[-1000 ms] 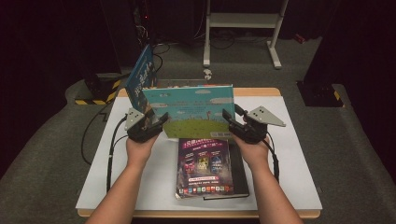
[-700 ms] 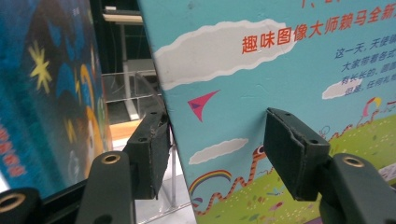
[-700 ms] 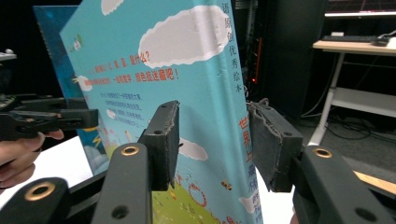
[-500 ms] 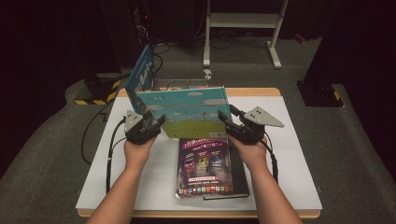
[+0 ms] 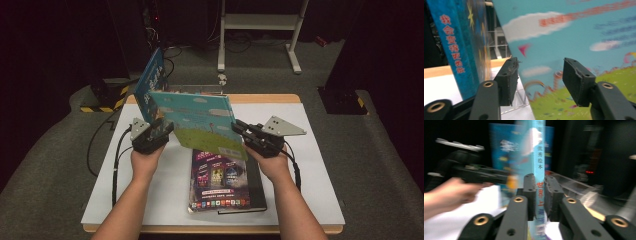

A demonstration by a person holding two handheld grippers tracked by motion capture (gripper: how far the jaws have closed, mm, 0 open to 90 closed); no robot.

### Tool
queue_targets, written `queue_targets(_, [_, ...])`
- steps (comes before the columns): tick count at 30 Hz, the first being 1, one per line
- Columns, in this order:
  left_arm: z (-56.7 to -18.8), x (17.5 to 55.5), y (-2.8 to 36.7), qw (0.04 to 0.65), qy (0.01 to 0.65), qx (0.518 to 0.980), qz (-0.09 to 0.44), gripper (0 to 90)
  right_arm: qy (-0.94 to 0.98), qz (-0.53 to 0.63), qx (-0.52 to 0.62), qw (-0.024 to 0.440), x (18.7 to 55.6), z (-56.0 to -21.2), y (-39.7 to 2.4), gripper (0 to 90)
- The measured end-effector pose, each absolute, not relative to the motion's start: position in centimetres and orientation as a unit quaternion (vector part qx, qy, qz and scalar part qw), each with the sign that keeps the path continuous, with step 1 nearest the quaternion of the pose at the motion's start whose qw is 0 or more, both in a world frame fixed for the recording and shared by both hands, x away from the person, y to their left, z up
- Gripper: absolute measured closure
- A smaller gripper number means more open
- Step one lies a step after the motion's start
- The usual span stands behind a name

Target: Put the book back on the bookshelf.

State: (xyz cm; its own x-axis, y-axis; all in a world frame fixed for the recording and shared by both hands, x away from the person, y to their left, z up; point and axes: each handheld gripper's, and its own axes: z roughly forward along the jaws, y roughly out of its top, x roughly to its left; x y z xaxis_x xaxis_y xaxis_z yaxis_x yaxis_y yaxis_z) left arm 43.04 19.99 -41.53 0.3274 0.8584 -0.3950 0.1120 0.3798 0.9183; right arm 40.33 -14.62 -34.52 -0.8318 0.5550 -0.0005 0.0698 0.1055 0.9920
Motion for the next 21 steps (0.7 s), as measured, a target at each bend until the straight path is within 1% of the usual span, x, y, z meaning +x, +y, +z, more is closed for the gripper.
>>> queue_targets(4, [-41.8, 42.9, 19.8, 0.659, 0.505, 0.481, 0.28, 45.0, 0.718, 0.645, 0.204, 0.167, 40.7, -35.1, -15.5, 82.2])
queue_targets(8, [-41.9, 42.8, 19.6, 0.655, 0.504, 0.487, 0.281, 45.1, 0.719, 0.643, 0.202, 0.171, 40.4, -35.0, -15.2, 82.2])
queue_targets(14, [-41.7, 42.1, 19.2, 0.657, 0.498, 0.492, 0.28, 44.1, 0.713, 0.641, 0.228, 0.172, 39.9, -35.1, -15.1, 82.0])
queue_targets(21, [-42.1, 40.0, 18.5, 0.654, 0.487, 0.509, 0.274, 41.8, 0.701, 0.641, 0.255, 0.181, 38.4, -35.4, -14.5, 81.8])
